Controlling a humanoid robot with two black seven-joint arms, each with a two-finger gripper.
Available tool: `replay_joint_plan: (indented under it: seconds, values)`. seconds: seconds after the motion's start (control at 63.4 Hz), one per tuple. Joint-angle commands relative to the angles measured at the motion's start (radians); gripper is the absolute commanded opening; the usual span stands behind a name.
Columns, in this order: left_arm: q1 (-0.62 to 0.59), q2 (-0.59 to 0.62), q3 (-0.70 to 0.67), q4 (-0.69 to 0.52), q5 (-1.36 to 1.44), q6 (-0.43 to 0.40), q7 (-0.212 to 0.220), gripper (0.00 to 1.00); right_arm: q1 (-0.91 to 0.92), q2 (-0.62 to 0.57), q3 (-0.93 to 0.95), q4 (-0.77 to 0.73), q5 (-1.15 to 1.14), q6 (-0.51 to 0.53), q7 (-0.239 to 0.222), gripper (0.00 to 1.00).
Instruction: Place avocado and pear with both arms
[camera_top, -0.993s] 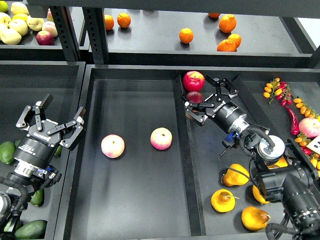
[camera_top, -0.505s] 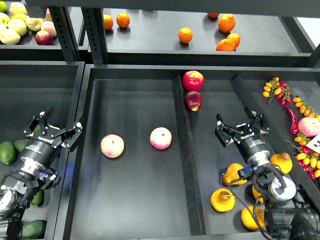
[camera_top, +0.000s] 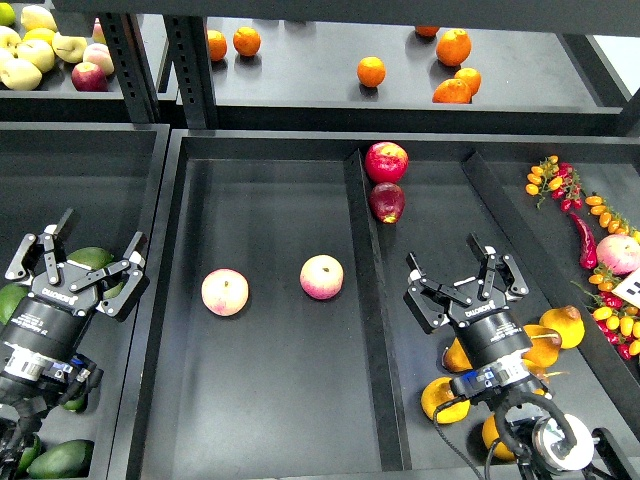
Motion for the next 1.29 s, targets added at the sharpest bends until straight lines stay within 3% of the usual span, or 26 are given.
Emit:
replay_joint_plan:
  seconds: [0.0, 0.158, 0.568, 0.914, 1.277]
  values:
    - [0.000, 0.000, -0.011, -0.001, 0.001, 0.000, 0.000, 0.99, 0.011, 0.000, 0.004, 0.001, 0.001, -0.034, 0.007, 1.00]
    - [-0.014, 0.000, 0.000, -0.001, 0.004, 0.000, 0.000, 0.99, 0.065, 0.000, 0.002, 0.001, 0.007, -0.068, 0.040, 1.00]
    - [-0.038, 0.000, 0.048, -0.001, 0.071, 0.001, 0.000, 0.99, 0.122, 0.000, -0.036, -0.007, 0.029, -0.083, 0.053, 1.00]
    - [-0.028, 0.000, 0.051, 0.005, 0.154, 0.004, 0.000, 0.99, -0.013, 0.000, -0.047, -0.010, 0.001, 0.038, 0.054, 1.00]
    - [-0.028, 0.000, 0.121, 0.014, 0.191, 0.009, 0.000, 0.99, -0.025, 0.000, -0.053, -0.013, -0.002, 0.049, 0.054, 1.00]
